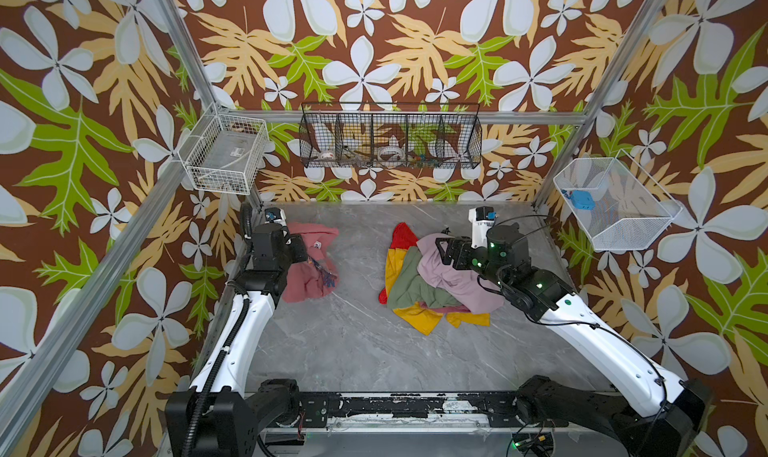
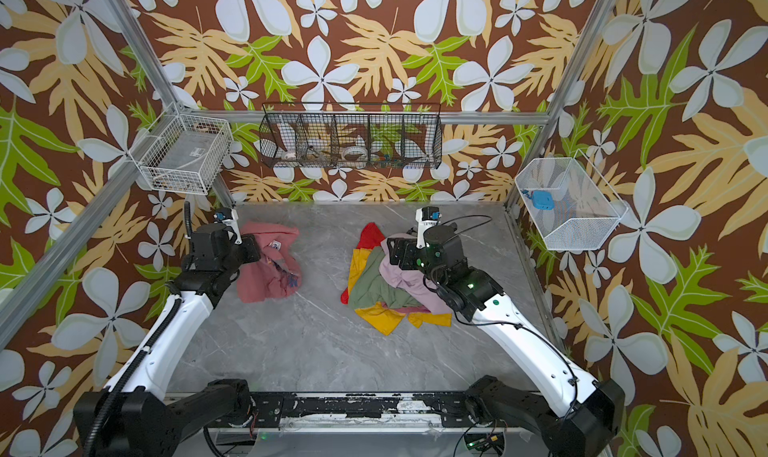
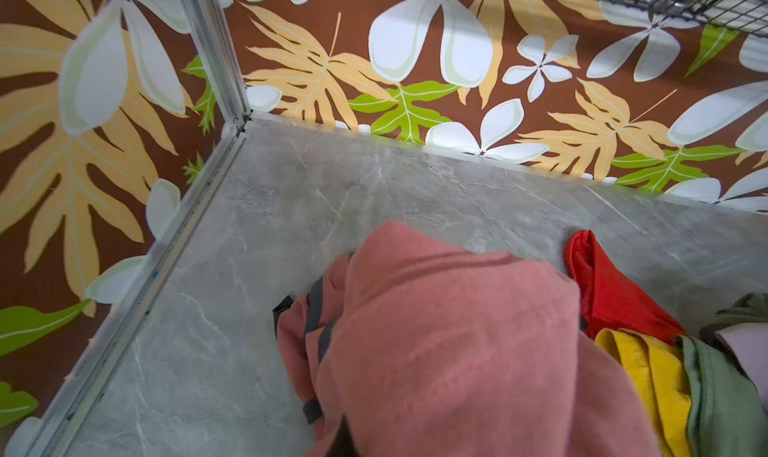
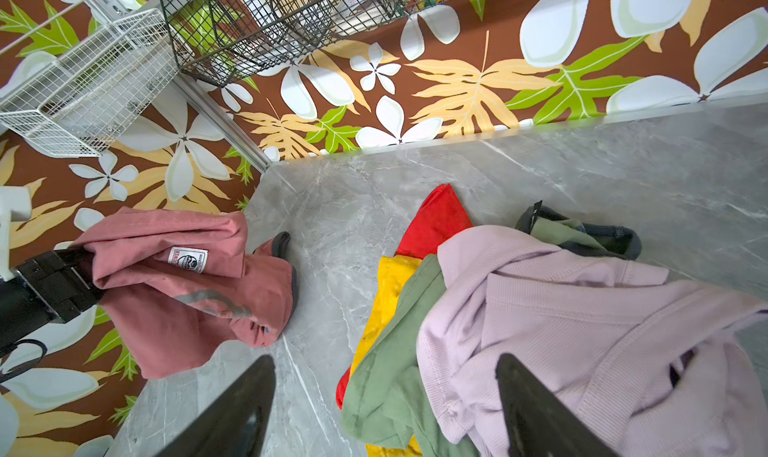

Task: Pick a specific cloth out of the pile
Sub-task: 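Lower the pink shirt onto the table beside the pile with the left gripper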

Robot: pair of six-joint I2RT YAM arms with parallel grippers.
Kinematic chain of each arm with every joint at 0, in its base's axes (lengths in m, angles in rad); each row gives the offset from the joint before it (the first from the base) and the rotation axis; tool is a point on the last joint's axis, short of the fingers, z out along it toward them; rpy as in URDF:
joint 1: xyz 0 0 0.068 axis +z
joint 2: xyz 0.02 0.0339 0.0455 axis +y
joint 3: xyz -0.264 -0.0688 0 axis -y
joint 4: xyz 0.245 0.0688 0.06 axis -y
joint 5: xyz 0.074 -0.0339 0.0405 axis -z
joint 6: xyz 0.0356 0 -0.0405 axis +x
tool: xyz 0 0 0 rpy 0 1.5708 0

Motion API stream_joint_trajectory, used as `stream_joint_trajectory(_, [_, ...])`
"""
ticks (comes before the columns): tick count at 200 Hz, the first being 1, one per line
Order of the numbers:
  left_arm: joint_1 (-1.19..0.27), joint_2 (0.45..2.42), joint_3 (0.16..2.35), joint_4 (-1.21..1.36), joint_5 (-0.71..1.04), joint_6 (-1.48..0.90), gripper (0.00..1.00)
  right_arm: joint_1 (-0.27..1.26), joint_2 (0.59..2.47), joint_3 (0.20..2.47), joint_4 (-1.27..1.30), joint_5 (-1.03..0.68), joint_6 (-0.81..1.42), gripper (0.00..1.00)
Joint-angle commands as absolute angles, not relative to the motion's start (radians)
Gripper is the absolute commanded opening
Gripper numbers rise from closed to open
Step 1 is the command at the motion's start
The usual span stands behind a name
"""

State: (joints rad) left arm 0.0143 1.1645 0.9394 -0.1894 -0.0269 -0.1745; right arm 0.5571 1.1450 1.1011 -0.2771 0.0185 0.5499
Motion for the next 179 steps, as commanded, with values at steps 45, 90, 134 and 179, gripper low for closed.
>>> stream_joint_trajectory(45, [0.06,1.207,0.851,-0.01,0.09,-0.343,0.0,0.557,1.155,1.099,-0.262,-0.01,0.567,0.81])
stream_joint_trajectory(90, [0.076,1.264,0.809,0.056,0.121,-0.453,0.0,0.559,1.156,1.088,-0.26,-0.021,0.572,0.8])
stream_joint_trajectory(134, [0.141,1.351,0.764,0.074,0.155,-0.505,0.0,0.557,1.14,1.076,-0.26,-0.014,0.57,0.8])
stream_joint_trajectory(179, [0.149,1.432,0.768,0.003,0.104,-0.487,0.0,0.557,1.143,1.063,-0.258,-0.009,0.568,0.8])
